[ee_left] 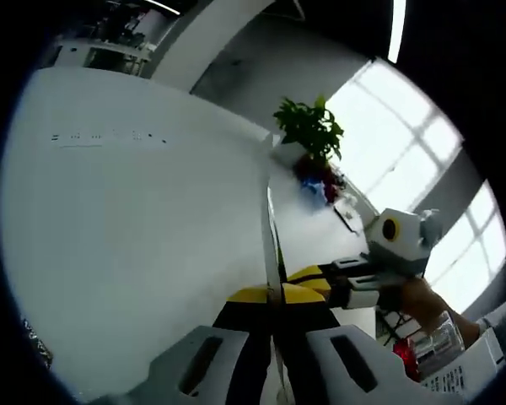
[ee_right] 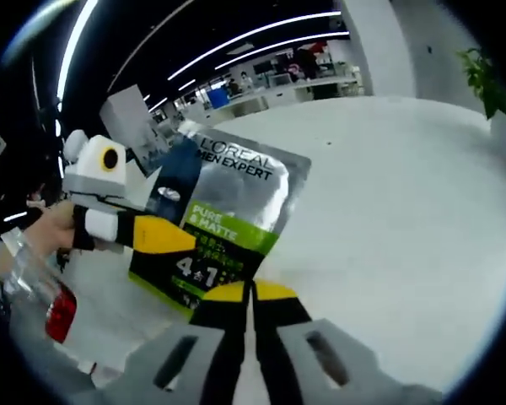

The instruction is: Arrange the skincare products in the storage area until every visible bottle or jar stands upright without overlapping.

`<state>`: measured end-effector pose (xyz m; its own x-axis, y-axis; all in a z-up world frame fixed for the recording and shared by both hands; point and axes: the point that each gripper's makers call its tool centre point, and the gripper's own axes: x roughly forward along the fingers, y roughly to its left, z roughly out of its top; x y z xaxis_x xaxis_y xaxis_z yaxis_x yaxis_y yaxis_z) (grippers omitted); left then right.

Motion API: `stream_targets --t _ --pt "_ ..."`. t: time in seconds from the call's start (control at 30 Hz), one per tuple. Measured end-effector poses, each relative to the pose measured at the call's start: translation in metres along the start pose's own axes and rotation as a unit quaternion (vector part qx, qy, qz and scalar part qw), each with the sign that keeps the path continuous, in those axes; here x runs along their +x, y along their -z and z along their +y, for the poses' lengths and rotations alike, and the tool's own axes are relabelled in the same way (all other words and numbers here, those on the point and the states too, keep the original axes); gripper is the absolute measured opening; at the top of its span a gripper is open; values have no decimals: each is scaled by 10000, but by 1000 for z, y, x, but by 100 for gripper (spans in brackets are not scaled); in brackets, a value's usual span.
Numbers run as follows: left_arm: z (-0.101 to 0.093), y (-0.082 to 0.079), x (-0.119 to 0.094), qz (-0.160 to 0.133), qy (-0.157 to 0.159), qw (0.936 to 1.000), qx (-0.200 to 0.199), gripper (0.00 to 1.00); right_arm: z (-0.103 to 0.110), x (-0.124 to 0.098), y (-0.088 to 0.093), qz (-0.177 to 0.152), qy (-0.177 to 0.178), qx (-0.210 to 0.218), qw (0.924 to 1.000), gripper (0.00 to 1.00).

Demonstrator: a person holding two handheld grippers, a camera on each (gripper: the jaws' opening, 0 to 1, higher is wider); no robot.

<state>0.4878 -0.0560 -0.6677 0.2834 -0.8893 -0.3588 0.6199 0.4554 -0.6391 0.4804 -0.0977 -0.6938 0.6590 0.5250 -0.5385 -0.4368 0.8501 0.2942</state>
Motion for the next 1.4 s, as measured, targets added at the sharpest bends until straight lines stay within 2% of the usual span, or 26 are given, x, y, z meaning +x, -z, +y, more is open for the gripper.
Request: stream_targets --t 0.13,0.3,0.6,0.87,1.4 --pt "-2 -5 -12 -58 -193 9991 369 0 3 -5 -8 -114 18 -89 9999 2" --pt "-5 -10 -26 -159 -309 9979 547 0 6 -17 -15 -243 17 -138 9996 3" --pt "-10 -24 -48 -391 -452 9956 718 0 19 -31 -19 -332 -103 -342 9988 9" --pt "-9 -38 -66 -606 -561 9931 831 0 28 -42 -22 -405 -151 -419 9982 7" --pt "-18 -46 -106 -926 -798 9874 1007 0 48 -72 -30 -635 -220 -462 9967 9"
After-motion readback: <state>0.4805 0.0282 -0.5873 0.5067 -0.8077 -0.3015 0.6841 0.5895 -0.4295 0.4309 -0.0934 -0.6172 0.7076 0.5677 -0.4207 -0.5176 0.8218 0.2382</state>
